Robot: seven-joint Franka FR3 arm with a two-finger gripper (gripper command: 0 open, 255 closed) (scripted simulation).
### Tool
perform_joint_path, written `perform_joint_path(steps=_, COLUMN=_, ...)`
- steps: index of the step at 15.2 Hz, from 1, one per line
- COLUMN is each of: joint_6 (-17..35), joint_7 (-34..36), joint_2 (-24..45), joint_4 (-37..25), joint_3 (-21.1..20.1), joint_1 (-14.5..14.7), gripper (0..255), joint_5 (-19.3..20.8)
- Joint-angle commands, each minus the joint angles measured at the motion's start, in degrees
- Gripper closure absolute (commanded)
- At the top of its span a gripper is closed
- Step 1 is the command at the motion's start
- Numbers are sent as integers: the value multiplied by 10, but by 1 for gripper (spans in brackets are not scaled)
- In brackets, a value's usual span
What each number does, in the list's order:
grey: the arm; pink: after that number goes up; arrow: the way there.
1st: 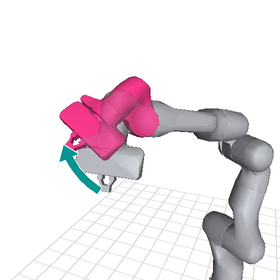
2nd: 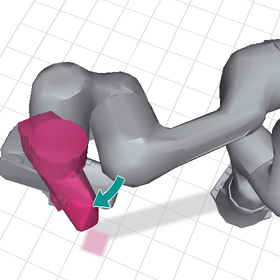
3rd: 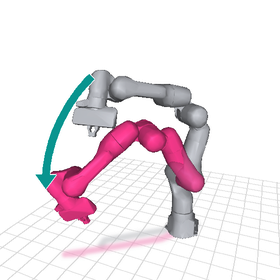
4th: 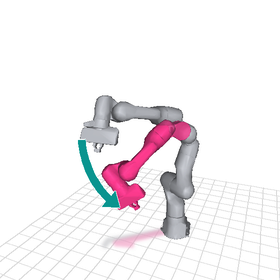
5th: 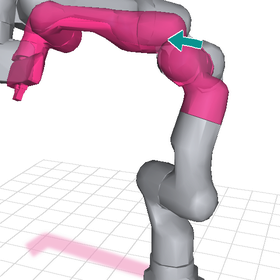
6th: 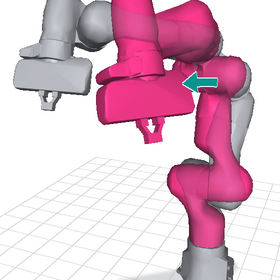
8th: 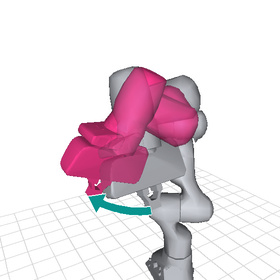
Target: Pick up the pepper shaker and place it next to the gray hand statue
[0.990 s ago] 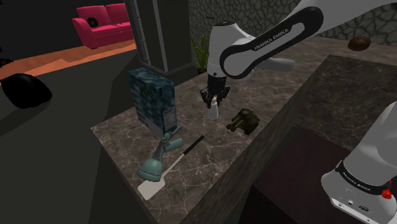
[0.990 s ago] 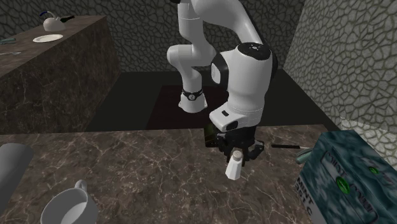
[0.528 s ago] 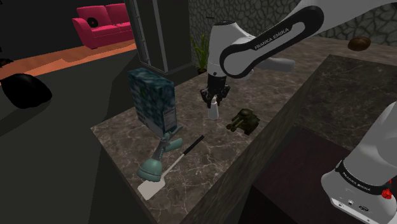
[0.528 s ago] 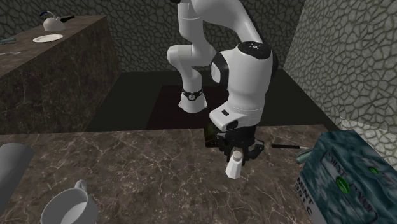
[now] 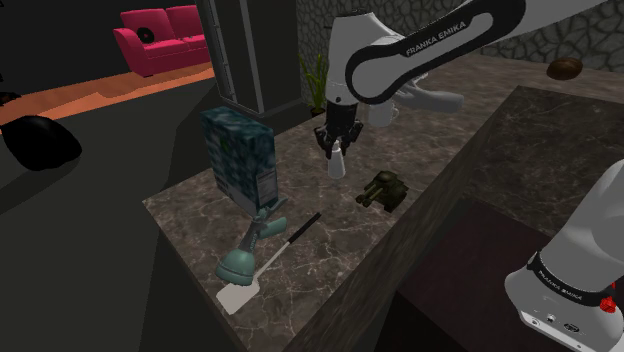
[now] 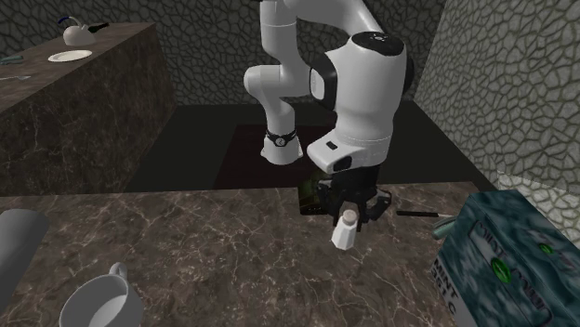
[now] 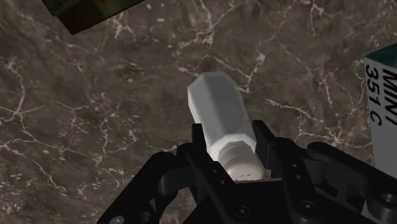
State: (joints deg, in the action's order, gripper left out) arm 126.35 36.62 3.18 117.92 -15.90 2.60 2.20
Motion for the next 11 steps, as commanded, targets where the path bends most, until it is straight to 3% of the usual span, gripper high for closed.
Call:
perform_joint_path(steps=1, joint_6=-16, joint_7=-2, joint_2=-7, joint_4=-9, joint_3=0, joint_1=0, gripper=255, joint_5=-3)
perform_joint_path(steps=11, joint_6=-90, joint_7=-9, joint_2=-30, joint_4=-61, joint_3=0, joint_1=-1, gripper=255, joint_5=-11)
